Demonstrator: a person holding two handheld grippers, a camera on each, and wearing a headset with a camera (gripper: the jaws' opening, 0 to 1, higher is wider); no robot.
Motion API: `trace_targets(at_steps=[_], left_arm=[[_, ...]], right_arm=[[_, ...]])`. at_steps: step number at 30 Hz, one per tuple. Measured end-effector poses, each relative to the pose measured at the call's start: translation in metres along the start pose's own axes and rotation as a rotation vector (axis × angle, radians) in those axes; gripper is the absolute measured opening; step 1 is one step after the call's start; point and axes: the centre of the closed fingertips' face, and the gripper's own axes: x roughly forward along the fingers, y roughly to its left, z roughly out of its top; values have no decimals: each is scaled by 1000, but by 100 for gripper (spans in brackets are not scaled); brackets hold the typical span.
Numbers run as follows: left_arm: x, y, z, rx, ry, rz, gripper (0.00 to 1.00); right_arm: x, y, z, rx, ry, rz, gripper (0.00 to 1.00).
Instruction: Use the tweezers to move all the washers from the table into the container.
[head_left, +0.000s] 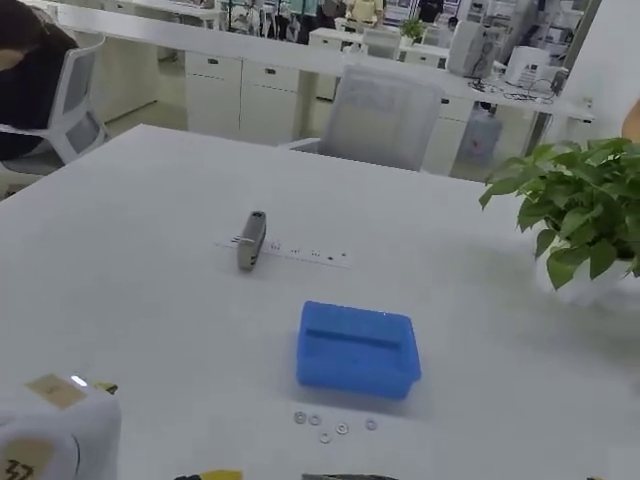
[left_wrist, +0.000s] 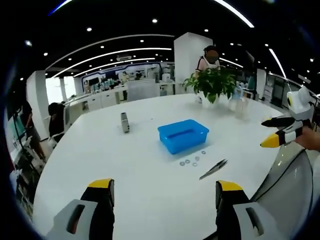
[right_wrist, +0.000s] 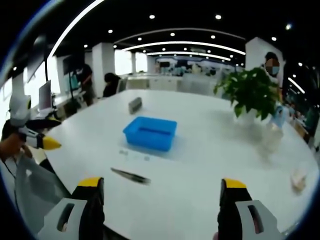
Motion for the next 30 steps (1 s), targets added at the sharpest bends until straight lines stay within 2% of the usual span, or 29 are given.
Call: trace_targets(at_steps=[1, 4, 9, 11, 15, 18, 21, 30], left_arm=[[4, -5, 1, 15, 6, -29, 85], [12, -12, 2, 50, 34, -70, 80], [26, -25, 8, 87, 50, -139, 73], [34, -35, 7, 125, 77, -196, 67], [48, -49, 7, 152, 104, -261, 55], [62, -61, 3, 196, 137, -321, 46], [74, -69, -3, 244, 172, -357, 39], [103, -88, -26, 304, 251, -462, 19]], right_arm=[[1, 0, -1, 0, 5, -1, 95], [2, -1, -5, -2, 17, -11, 94], [4, -3, -10, 4, 30, -25, 93], [5, -3, -12, 0, 39, -24, 93], [6, 1, -14, -14, 51, -17, 92], [7, 1, -17, -17, 67, -13, 91], [7, 2, -20, 0, 77, 0, 91], [9, -4, -28, 37, 106, -6, 91]])
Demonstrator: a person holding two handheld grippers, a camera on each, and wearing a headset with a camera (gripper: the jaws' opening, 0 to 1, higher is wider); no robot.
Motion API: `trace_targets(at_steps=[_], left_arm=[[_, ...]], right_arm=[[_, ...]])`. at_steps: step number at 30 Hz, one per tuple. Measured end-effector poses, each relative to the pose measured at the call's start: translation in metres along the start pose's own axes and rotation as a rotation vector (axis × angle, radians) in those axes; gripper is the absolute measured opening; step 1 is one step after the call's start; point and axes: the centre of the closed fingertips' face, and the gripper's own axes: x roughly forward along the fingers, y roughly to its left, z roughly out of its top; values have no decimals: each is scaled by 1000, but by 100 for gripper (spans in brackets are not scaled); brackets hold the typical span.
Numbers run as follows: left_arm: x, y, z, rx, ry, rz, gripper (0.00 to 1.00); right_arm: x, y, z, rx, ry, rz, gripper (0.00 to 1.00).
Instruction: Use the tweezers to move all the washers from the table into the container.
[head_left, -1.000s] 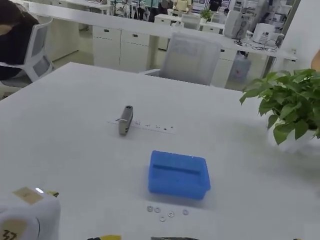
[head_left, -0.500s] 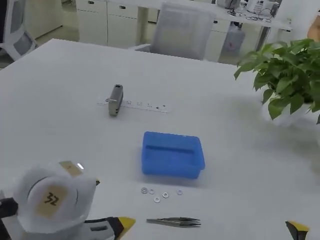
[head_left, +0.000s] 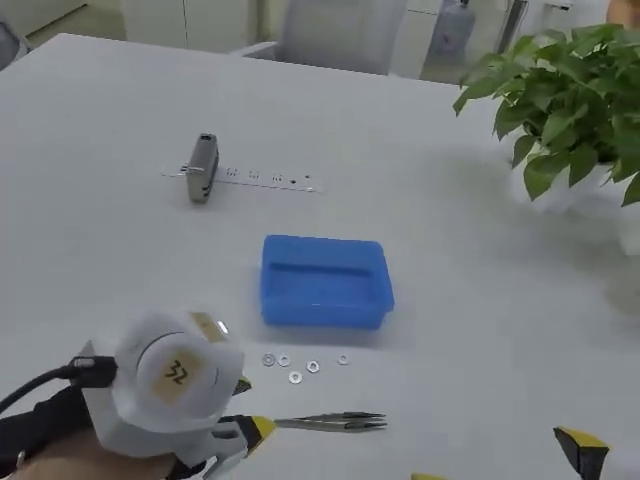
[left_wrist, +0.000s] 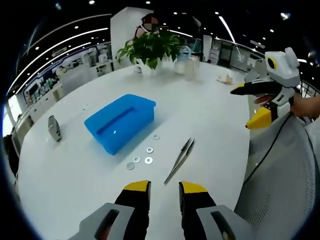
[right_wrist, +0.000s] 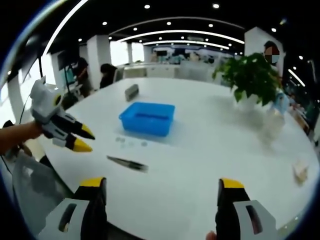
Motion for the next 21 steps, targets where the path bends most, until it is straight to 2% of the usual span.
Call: trace_targets(at_steps=[6, 12, 17, 21], left_arm=[[22, 0, -9, 53, 48, -32, 13], [38, 0, -16, 81, 71, -53, 8], [44, -2, -17, 121, 80, -79, 1], [46, -4, -20, 155, 93, -99, 0]], right_arm=[[1, 0, -4, -7, 21, -4, 90], [2, 1, -6, -11, 31, -2, 91], [2, 1, -7, -17, 39, -4, 90], [3, 4, -8, -33, 46, 1, 91]])
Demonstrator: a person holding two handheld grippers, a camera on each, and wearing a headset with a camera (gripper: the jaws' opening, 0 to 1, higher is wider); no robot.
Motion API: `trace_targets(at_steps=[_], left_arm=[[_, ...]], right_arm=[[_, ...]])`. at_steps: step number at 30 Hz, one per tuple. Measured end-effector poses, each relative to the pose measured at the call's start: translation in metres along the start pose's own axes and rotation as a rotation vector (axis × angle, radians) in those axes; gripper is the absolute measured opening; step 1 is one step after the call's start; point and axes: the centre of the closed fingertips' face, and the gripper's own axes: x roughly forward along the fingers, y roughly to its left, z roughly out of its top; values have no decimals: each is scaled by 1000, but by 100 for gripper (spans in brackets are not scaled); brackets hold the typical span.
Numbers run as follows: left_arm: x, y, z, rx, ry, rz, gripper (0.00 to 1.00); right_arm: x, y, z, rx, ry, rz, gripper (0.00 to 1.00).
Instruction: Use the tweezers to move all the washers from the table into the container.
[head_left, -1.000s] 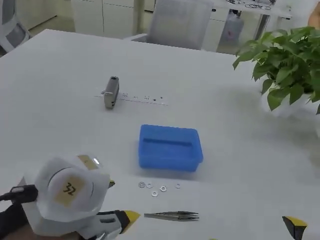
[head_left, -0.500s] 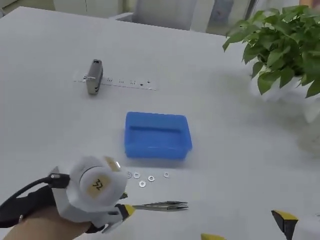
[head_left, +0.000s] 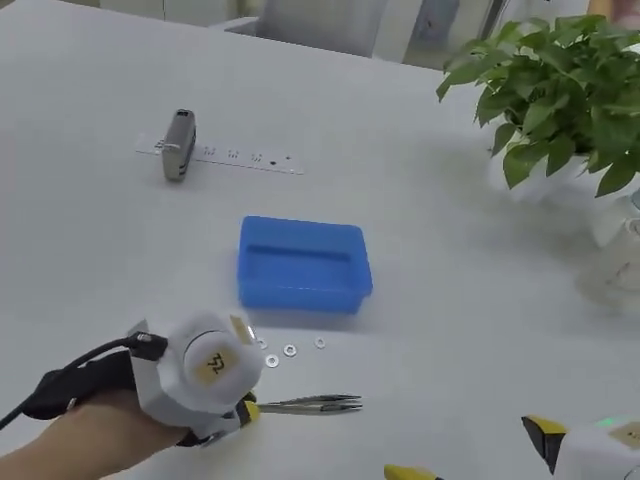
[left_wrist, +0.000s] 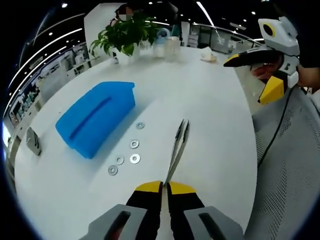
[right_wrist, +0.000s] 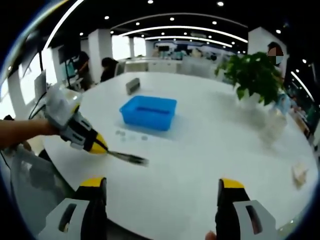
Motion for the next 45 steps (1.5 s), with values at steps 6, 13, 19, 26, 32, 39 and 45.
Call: trace_targets(at_steps=[6, 13, 19, 26, 32, 39, 45], left_arm=[[7, -7, -1, 70, 11, -23, 0], [-11, -13, 13, 140, -9, -14, 0], [-43, -19, 38, 151, -76, 22, 0], [-71, -28, 57, 181, -140, 33, 0], [-85, -33, 63, 214, -162, 18, 0], [-93, -36, 63, 232, -151, -9, 0], [-94, -40, 63, 280, -138, -37, 0]], right_arm=[[1, 5, 0, -30, 8, 13, 90], [0, 29, 4, -165, 37, 87, 83], [4, 57, 16, -267, 16, 150, 71], [16, 85, 32, -363, -16, 262, 50], [29, 107, 45, -428, -25, 369, 32], [50, 136, 42, -547, 22, 507, 17], [60, 153, 42, -657, 36, 573, 14]])
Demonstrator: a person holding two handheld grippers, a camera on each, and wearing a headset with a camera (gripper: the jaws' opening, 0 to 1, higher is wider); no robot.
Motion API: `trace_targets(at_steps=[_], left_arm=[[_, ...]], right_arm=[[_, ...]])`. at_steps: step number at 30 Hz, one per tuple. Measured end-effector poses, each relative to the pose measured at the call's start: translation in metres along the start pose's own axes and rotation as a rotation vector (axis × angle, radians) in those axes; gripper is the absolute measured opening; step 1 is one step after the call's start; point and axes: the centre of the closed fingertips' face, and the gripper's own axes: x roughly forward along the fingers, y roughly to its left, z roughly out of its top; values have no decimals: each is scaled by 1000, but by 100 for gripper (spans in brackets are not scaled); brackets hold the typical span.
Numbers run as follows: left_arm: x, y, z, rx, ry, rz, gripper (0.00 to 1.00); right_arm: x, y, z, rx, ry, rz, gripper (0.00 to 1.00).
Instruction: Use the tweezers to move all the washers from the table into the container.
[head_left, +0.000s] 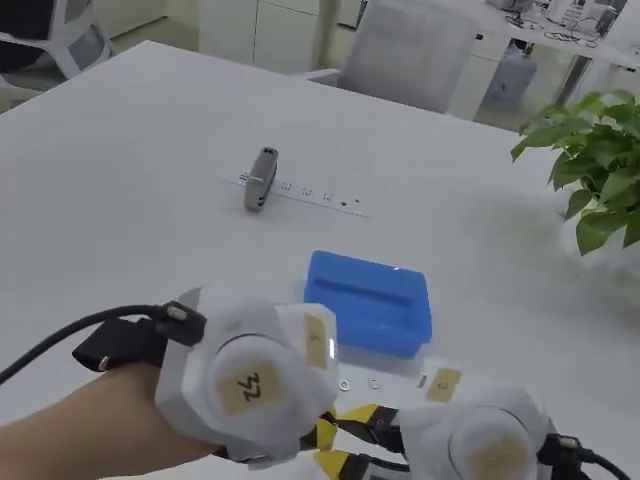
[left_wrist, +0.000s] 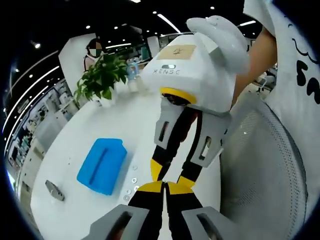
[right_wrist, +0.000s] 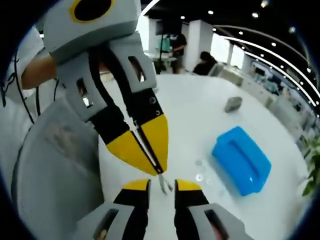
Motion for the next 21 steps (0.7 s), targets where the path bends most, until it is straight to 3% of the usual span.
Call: trace_targets(at_steps=[3, 7, 12, 14, 15, 17, 18, 19, 20, 21], left_arm=[[1, -1, -1, 10, 14, -14, 0], [1, -2, 3, 26, 1, -19, 0], [5, -2, 0, 24, 13, -7, 0], [4, 1, 1, 1, 5, 27, 0], [3, 5, 3, -41, -26, 74, 0], [-5, 12, 10, -142, -113, 162, 13], [-10, 13, 10, -189, -140, 181, 16], [-17, 16, 7, -230, -160, 219, 18], [-27, 23, 2, -285, -190, 296, 22], [-34, 24, -4, -310, -192, 332, 26]], right_arm=[[6, 0, 0, -29, 13, 11, 9], [9, 0, -2, -62, 23, 28, 4], [13, 1, -4, -106, 37, 41, 3], [13, 0, -4, -103, 31, 36, 2], [13, -1, -3, -101, 26, 32, 2], [13, -2, -3, -77, 20, 34, 2], [12, -2, -3, -71, 19, 35, 2], [12, -2, -3, -70, 17, 34, 2], [12, -3, -3, -67, 14, 32, 2], [12, -4, -3, -63, 13, 32, 1]])
